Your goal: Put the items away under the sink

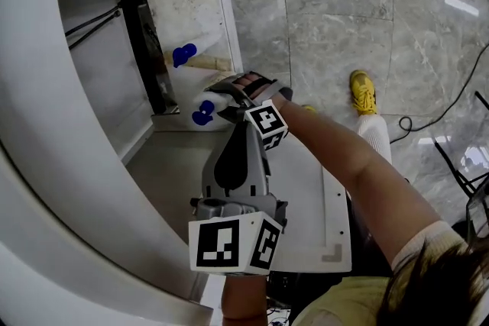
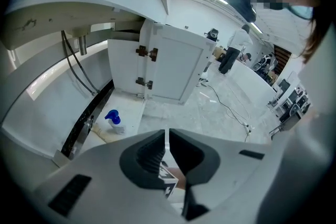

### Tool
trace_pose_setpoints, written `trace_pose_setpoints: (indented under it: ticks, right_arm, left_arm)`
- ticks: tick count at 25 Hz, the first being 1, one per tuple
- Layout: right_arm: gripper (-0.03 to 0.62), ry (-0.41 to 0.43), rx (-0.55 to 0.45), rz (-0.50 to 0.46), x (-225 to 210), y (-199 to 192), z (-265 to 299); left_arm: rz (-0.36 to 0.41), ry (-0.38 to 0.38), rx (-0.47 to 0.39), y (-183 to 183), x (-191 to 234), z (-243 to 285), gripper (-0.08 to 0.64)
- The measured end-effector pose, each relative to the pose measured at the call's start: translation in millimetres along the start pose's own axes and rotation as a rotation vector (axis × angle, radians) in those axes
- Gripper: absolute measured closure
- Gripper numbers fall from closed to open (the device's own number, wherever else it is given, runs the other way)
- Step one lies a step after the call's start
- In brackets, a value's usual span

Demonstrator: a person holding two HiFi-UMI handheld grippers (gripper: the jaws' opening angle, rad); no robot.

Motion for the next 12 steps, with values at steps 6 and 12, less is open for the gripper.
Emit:
trace_pose_setpoints:
  ticks: [6,12]
  right_arm:
    - [0.331,0.006,-0.011,0.067,11,-2,3]
    - [0.33,0.016,-0.005,0.068,10,-2,1]
  left_arm:
    - [0.019,-0.017,-0.017,2,-3,-2,0.517]
    - [0.024,-0.026,-0.022,2,-4,-3,0.517]
Point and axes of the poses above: the fingertips, and each gripper's own axes: z forward along the fingers, x to its left, y out of its top, the point moved 6 cm from there along -z, backward along the fingers, and after that the axes turned 9 degrees about -y, right-handed, at the moved point
